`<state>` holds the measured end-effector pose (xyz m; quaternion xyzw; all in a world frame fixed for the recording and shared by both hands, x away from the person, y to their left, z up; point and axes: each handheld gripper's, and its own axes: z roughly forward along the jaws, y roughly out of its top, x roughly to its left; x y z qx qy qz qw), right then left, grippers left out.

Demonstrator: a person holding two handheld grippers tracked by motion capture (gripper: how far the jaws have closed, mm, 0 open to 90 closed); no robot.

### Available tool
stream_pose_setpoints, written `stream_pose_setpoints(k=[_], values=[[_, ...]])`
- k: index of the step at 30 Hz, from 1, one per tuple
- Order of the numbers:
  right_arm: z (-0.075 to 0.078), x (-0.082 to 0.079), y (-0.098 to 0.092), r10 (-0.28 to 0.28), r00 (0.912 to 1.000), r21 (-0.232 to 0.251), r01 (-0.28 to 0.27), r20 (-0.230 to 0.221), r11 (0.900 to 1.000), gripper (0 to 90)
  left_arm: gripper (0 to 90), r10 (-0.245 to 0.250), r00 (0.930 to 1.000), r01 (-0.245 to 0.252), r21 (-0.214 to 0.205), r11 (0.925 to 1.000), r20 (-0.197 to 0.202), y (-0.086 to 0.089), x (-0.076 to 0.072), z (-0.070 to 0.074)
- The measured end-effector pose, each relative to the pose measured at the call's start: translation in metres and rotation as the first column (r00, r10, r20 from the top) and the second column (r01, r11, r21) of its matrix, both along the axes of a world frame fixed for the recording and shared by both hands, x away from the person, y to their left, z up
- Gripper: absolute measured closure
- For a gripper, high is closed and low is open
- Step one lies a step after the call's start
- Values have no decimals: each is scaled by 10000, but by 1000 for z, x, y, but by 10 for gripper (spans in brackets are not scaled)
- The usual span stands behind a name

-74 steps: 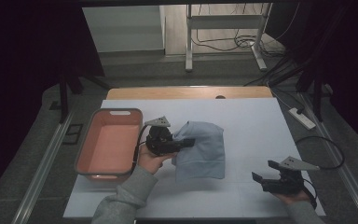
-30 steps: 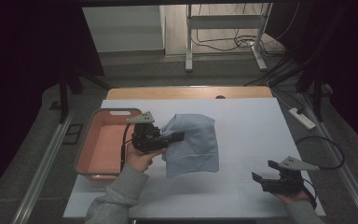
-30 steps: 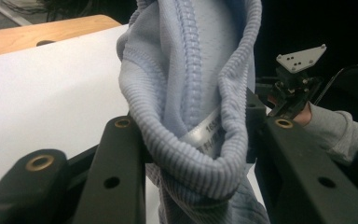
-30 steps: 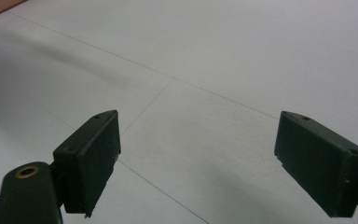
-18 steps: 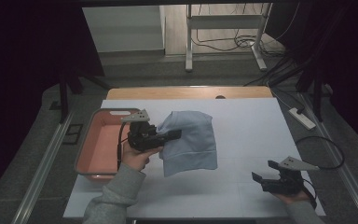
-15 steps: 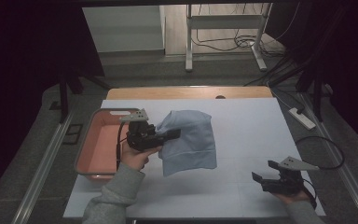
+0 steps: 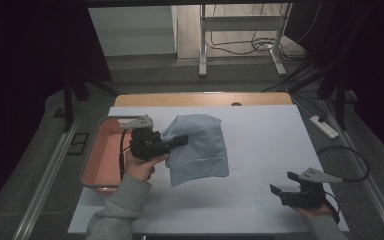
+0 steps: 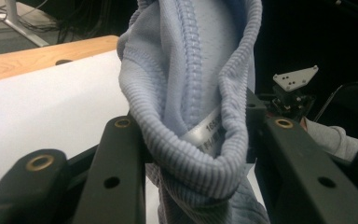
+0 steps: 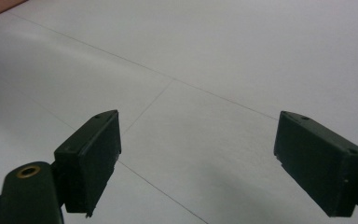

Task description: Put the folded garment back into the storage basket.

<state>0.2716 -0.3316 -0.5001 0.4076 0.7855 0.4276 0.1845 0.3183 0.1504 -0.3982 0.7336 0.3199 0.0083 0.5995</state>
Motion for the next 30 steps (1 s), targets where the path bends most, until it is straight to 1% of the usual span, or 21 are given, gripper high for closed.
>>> stream_pose_setpoints(k=[11, 19, 30], values=[[0, 0, 0, 3, 10000, 15, -3, 7, 10000, 152, 629, 153, 9998, -151, -187, 9997, 120, 9, -1, 5], [0, 0, 0, 12, 10000, 29, -12, -1, 10000, 152, 629, 369, 9990, -360, -381, 9986, 246, 18, -3, 9], [0, 0, 0, 24, 10000, 16, -24, -3, 10000, 152, 628, 618, 9976, -603, -463, 9971, 313, 27, -5, 12]])
